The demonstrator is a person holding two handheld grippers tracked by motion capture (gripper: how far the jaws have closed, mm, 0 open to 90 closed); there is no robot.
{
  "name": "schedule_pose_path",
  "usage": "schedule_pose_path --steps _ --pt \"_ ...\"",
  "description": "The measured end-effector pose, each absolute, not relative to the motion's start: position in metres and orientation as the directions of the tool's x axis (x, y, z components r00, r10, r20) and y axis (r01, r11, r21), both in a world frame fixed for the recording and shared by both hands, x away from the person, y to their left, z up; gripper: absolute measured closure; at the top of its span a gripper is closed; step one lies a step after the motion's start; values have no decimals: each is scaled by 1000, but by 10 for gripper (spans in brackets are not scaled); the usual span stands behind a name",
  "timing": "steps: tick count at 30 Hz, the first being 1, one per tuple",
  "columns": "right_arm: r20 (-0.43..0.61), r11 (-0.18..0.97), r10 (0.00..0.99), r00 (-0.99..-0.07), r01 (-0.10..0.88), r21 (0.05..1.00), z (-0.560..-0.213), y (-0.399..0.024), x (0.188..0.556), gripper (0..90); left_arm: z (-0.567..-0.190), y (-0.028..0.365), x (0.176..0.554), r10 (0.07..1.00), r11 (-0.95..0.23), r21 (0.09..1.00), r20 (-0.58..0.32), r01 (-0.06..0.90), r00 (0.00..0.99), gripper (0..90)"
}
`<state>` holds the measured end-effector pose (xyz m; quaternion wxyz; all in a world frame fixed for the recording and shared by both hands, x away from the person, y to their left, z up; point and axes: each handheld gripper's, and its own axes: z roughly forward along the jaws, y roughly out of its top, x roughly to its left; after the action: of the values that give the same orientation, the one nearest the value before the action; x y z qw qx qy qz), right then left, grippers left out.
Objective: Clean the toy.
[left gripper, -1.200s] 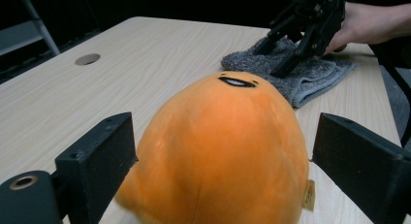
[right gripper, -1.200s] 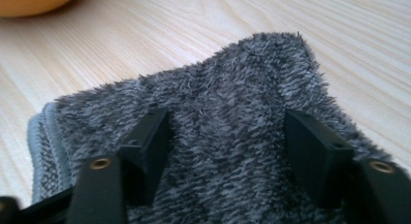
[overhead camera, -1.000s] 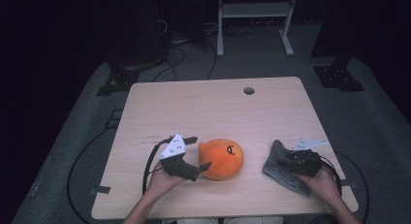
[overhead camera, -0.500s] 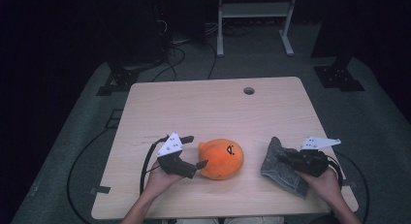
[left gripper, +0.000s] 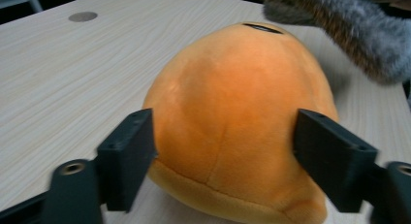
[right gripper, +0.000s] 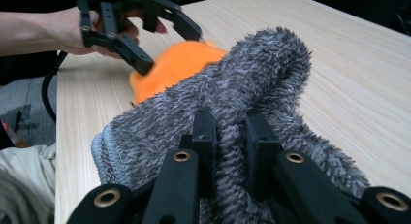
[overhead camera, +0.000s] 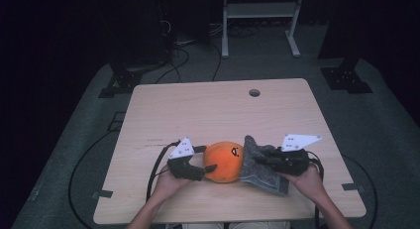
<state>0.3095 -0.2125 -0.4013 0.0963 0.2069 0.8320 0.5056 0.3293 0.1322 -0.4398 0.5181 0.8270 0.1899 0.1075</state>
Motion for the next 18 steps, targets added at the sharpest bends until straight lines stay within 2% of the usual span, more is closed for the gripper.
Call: schedule_pose_path --steps 6,9,14,18 --pt "6 457 374 -927 190 869 -401 -177 315 773 -442 130 330 414 -402 894 -16 199 910 325" --pt "-29 502 380 -925 179 846 -407 -166 315 776 -444 129 332 418 -419 883 -22 214 908 350" --pt "-39 508 407 -912 191 840 -410 -177 314 781 -445 129 333 418 -404 888 -36 221 908 357" --pt "-21 511 451 -892 239 826 -422 -194 313 781 -446 129 334 419 -400 889 -39 223 907 357"
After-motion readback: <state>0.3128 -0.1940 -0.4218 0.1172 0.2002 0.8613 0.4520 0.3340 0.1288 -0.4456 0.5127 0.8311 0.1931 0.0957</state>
